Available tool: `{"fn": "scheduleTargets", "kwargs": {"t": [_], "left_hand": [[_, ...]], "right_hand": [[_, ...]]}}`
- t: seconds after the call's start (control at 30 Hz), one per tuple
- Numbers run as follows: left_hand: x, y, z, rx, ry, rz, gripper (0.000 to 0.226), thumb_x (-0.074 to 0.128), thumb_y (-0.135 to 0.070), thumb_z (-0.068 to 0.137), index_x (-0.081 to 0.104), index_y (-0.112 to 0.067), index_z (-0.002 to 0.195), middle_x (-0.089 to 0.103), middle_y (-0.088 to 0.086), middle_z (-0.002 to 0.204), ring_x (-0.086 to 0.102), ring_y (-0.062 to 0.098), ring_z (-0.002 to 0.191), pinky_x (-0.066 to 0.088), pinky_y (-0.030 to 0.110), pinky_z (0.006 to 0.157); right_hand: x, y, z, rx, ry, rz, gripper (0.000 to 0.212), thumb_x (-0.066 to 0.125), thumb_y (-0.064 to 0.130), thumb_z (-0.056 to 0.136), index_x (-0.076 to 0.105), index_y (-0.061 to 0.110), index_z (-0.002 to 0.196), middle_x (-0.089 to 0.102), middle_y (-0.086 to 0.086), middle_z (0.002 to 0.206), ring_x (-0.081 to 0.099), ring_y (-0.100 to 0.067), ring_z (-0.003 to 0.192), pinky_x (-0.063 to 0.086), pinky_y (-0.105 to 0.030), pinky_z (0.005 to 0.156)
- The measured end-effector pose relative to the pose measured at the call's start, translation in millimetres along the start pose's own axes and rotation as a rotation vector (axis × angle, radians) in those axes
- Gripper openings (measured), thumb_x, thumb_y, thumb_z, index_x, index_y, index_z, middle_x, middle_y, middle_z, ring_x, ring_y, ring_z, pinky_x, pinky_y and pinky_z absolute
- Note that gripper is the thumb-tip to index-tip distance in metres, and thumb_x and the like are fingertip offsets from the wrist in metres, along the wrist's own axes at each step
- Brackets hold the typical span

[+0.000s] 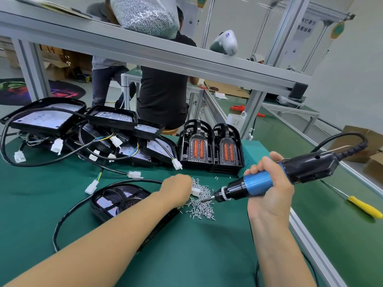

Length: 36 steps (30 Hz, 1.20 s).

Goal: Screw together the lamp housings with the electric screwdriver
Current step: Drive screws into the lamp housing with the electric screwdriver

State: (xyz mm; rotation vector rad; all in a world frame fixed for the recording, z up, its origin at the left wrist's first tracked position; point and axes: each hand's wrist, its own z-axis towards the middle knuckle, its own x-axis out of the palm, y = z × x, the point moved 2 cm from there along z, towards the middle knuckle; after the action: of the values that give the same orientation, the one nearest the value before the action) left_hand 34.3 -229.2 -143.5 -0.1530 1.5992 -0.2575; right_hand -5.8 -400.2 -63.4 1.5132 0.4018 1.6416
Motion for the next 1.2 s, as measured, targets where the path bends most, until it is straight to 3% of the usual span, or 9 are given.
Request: {"fn": "scheduleTargets", "kwargs": {"t": [0.1, 0.2, 0.3, 0.47, 0.83, 0.93, 1.07, 1.2], "left_hand": [[-21, 16, -11, -0.054, -0.030, -0.605, 0.015, 0.054, -0.003, 0.084, 0.066, -0.005, 0.074, 0.066, 0.010, 0.069, 0.060, 0.020, 0.060, 0.057, 0.032, 0.061], [-38, 36, -35, -0.037, -0.063, -1.054, 0.011, 0.069, 0.002, 0.079, 0.070, -0.005, 0.070, 0.066, 0.011, 0.063, 0.061, 0.013, 0.055, 0.052, 0.022, 0.053], [-45, 55, -65, -0.001, -0.105, -1.273, 0.014, 0.073, 0.004, 0.076, 0.074, -0.008, 0.070, 0.067, 0.012, 0.063, 0.061, 0.013, 0.056, 0.050, 0.019, 0.054], [-42, 72, -100, -0.054, -0.204, -1.442, 0.015, 0.072, 0.004, 0.073, 0.076, -0.010, 0.072, 0.070, 0.014, 0.070, 0.062, 0.014, 0.058, 0.052, 0.020, 0.057], [-45, 94, -116, -0.099, -0.366, -1.536, 0.020, 0.066, 0.005, 0.080, 0.077, -0.011, 0.074, 0.071, 0.012, 0.072, 0.063, 0.011, 0.059, 0.052, 0.017, 0.057], [-50, 104, -119, -0.099, -0.432, -1.418, 0.020, 0.068, 0.003, 0.080, 0.077, -0.014, 0.072, 0.071, 0.007, 0.068, 0.062, 0.008, 0.058, 0.049, 0.014, 0.056], [-49, 134, -128, -0.227, -0.617, -1.238, 0.017, 0.064, 0.001, 0.085, 0.069, -0.014, 0.080, 0.073, 0.002, 0.071, 0.062, 0.005, 0.061, 0.048, 0.010, 0.063], [-30, 140, -142, -0.262, -0.580, -0.898, 0.018, 0.061, -0.006, 0.087, 0.064, -0.021, 0.079, 0.072, -0.012, 0.074, 0.059, 0.004, 0.065, 0.042, 0.010, 0.064]], "right_hand": [[3, 3, -1, 0.011, 0.005, 0.058, 0.022, 0.054, -0.003, 0.087, 0.057, 0.018, 0.089, 0.050, 0.003, 0.058, 0.050, -0.012, 0.051, 0.046, -0.022, 0.057], [10, 3, -5, 0.042, 0.041, 0.144, 0.019, 0.053, 0.001, 0.088, 0.057, 0.018, 0.091, 0.050, 0.004, 0.061, 0.049, -0.011, 0.054, 0.047, -0.023, 0.060], [23, 0, -10, 0.055, 0.095, 0.216, 0.016, 0.054, 0.004, 0.085, 0.056, 0.019, 0.091, 0.050, 0.005, 0.061, 0.049, -0.011, 0.055, 0.047, -0.025, 0.063], [56, -10, -20, 0.098, 0.192, 0.309, 0.014, 0.057, 0.010, 0.078, 0.056, 0.019, 0.089, 0.050, 0.007, 0.060, 0.049, -0.009, 0.054, 0.047, -0.024, 0.064], [90, -37, -35, 0.168, 0.245, 0.304, 0.015, 0.057, 0.010, 0.077, 0.057, 0.020, 0.088, 0.050, 0.007, 0.061, 0.049, -0.008, 0.054, 0.047, -0.023, 0.063], [96, -46, -34, 0.180, 0.250, 0.304, 0.018, 0.057, 0.009, 0.075, 0.057, 0.019, 0.090, 0.050, 0.006, 0.063, 0.050, -0.009, 0.054, 0.047, -0.024, 0.063], [103, -62, -31, 0.161, 0.240, 0.232, 0.025, 0.059, 0.005, 0.070, 0.057, 0.018, 0.091, 0.051, 0.003, 0.064, 0.050, -0.010, 0.053, 0.048, -0.023, 0.060], [104, -85, -32, 0.180, 0.271, 0.129, 0.026, 0.061, 0.001, 0.071, 0.058, 0.018, 0.091, 0.049, 0.000, 0.067, 0.052, -0.013, 0.053, 0.047, -0.024, 0.058]]}}
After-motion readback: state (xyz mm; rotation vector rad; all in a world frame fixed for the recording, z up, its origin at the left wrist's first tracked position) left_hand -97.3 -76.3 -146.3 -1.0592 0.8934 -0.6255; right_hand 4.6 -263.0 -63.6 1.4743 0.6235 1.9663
